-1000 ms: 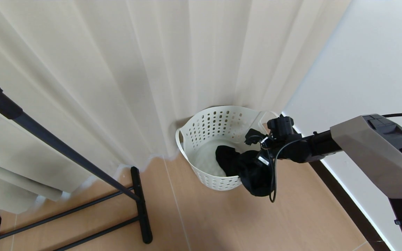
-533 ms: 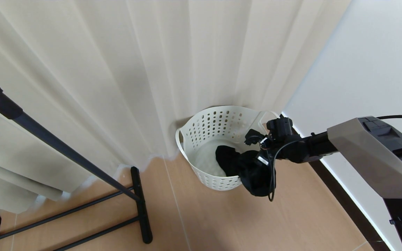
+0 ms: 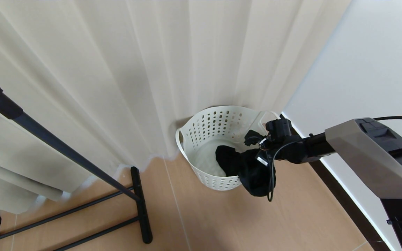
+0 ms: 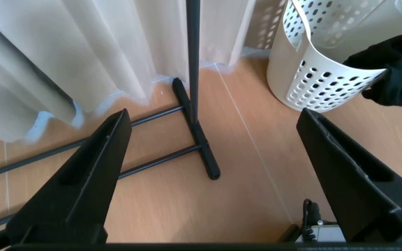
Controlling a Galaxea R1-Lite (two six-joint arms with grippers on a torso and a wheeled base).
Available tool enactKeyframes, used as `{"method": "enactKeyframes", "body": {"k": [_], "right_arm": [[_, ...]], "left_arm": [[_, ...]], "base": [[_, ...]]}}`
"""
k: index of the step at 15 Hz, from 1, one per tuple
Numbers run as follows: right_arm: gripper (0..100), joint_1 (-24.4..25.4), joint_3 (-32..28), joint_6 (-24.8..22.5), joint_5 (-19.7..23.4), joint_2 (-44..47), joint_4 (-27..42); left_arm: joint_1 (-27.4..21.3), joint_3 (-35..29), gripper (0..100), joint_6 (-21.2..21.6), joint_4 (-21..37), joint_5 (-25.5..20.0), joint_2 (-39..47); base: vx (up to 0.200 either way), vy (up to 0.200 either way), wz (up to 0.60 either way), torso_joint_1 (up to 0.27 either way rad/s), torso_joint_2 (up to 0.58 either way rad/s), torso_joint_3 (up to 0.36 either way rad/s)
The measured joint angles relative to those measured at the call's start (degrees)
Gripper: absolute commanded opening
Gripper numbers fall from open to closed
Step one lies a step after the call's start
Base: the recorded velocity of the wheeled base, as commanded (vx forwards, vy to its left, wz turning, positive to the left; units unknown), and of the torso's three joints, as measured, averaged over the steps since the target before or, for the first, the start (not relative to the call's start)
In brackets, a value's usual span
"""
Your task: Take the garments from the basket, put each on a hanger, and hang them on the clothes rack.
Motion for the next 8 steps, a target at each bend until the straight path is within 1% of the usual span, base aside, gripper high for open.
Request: {"method": "enactKeyframes", "body": {"k": [4, 6, 8], "right_arm": [[0, 0.02, 1.89, 0.48, 0.09, -1.74, -0.24], [0, 0.22, 5.34, 0.69, 0.26, -4.68, -0.44], [0, 0.85, 11.00, 1.21, 0.44, -9.37, -2.68]], "left_arm": [[0.00, -0.02, 100, -0.07, 0.00, 0.00, 0.00], [0.00, -0.02, 100, 0.11, -0.02, -0.01, 0.00], [0.00, -0.02, 100, 1.04, 0.00, -0.04, 0.00]], "base": [[0.000, 0.000, 0.00, 0.000, 0.00, 0.000], [0.000, 0.000, 0.00, 0.000, 0.00, 0.000], [0.000, 0.000, 0.00, 0.000, 0.00, 0.000]]}}
